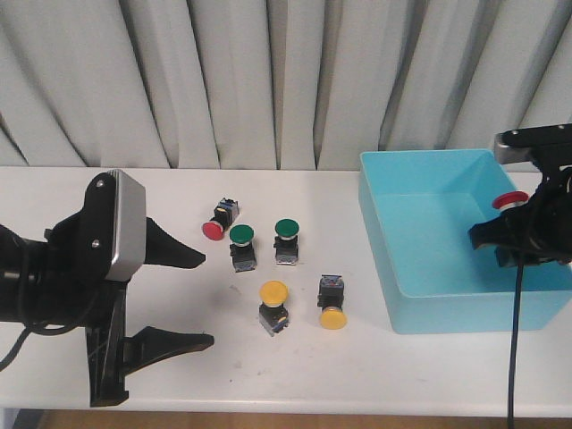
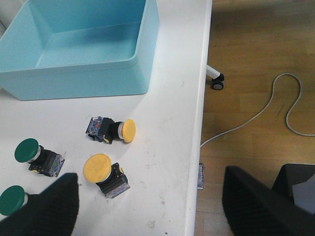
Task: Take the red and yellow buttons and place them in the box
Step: 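Open the left gripper and carry the red button over the box with the right gripper, then lower the red button into the box and open the right gripper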
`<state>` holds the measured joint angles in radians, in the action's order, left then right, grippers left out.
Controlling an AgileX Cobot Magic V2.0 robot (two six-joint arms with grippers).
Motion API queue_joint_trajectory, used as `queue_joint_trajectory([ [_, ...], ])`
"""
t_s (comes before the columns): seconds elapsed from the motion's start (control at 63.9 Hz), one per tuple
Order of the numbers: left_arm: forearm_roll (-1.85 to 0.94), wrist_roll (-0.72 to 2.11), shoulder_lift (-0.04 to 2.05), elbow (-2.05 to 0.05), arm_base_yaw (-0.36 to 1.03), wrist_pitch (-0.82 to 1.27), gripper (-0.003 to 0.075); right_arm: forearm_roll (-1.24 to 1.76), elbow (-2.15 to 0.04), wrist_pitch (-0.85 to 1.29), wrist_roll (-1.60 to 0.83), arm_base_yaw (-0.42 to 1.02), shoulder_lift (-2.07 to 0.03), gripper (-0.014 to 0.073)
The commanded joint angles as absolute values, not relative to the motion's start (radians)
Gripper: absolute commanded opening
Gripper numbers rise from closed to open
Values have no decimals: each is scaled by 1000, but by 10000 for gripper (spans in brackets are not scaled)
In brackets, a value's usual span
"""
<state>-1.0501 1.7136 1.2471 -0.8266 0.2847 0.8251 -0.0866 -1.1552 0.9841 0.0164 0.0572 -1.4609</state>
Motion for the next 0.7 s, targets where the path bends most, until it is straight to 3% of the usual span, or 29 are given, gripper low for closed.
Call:
queue_joint_trajectory([
  [0.0, -1101, 1703, 1231, -850, 288, 818, 586, -86, -1230, 962, 21, 4, -1509, 220],
  [0.688, -1103, 1702, 1231, -850, 288, 810, 586, -69, -1401, 834, -78, -17, -1951, 236],
])
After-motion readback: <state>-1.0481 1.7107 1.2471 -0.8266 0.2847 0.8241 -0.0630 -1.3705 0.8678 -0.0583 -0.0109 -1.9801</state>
